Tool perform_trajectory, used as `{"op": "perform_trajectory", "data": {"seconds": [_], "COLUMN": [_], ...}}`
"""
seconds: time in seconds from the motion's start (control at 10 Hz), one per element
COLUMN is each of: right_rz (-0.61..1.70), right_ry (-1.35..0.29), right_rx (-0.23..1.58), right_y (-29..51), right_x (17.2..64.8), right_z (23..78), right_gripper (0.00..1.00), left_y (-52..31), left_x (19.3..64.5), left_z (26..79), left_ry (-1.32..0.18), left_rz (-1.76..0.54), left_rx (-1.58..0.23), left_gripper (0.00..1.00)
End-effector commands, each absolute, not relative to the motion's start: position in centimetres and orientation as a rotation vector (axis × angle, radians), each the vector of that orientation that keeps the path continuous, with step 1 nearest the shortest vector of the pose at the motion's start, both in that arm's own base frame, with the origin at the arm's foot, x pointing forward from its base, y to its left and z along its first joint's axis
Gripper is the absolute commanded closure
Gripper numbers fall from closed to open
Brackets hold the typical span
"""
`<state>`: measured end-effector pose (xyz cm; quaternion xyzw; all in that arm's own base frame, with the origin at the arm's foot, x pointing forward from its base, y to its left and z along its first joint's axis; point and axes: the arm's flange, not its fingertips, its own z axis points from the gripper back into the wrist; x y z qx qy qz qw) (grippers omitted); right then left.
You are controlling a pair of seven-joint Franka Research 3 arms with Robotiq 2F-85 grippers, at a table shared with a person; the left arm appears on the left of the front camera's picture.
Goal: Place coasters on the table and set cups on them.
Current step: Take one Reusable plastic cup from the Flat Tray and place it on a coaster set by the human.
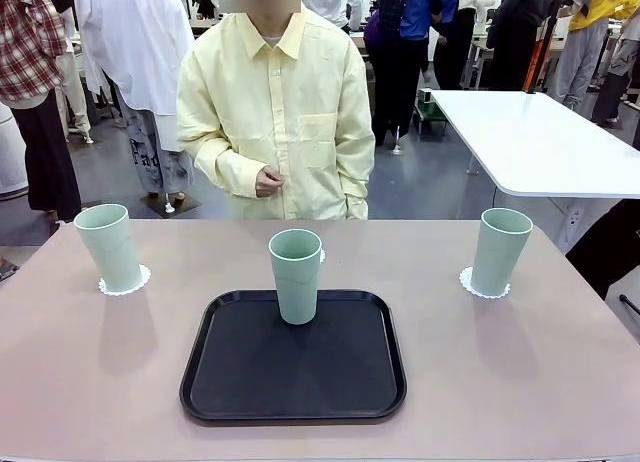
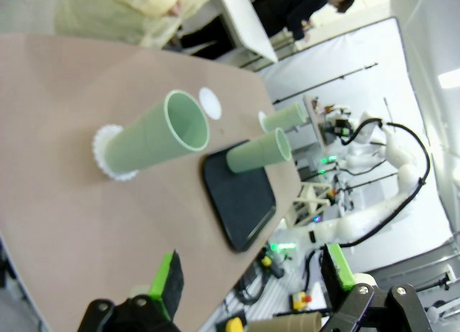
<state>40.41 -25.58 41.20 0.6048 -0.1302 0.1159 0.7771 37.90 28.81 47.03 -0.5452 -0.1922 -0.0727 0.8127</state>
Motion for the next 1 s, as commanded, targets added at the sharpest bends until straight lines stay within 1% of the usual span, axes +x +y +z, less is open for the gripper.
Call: {"op": "perform_trajectory", "data": {"seconds": [0.0, 0.3, 0.4, 0.7, 0.9], "right_rz": [0.246, 0.251, 0.359, 0.497, 0.714], "right_ry": [-0.282, -0.282, -0.301, -0.306, -0.380], "right_rx": [1.309, 1.308, 1.232, 1.043, 0.872], "right_y": [-25.7, -25.6, -23.9, -18.0, -10.9], "right_x": [40.4, 40.4, 39.6, 39.3, 38.3], "right_z": [41.1, 41.2, 43.4, 50.3, 54.1], "right_gripper": [0.00, 0.00, 0.00, 0.00, 0.00], "left_y": [28.8, 28.8, 28.8, 28.8, 28.8], "left_x": [37.8, 37.8, 37.8, 37.8, 37.8], "left_z": [47.3, 47.3, 47.3, 47.3, 47.3], "left_ry": [-0.416, -0.416, -0.416, -0.416, -0.416], "left_rz": [-0.158, -0.158, -0.158, -0.158, -0.158], "left_rx": [-1.168, -1.168, -1.168, -1.168, -1.168], "left_gripper": [0.00, 0.00, 0.00, 0.00, 0.00]}}
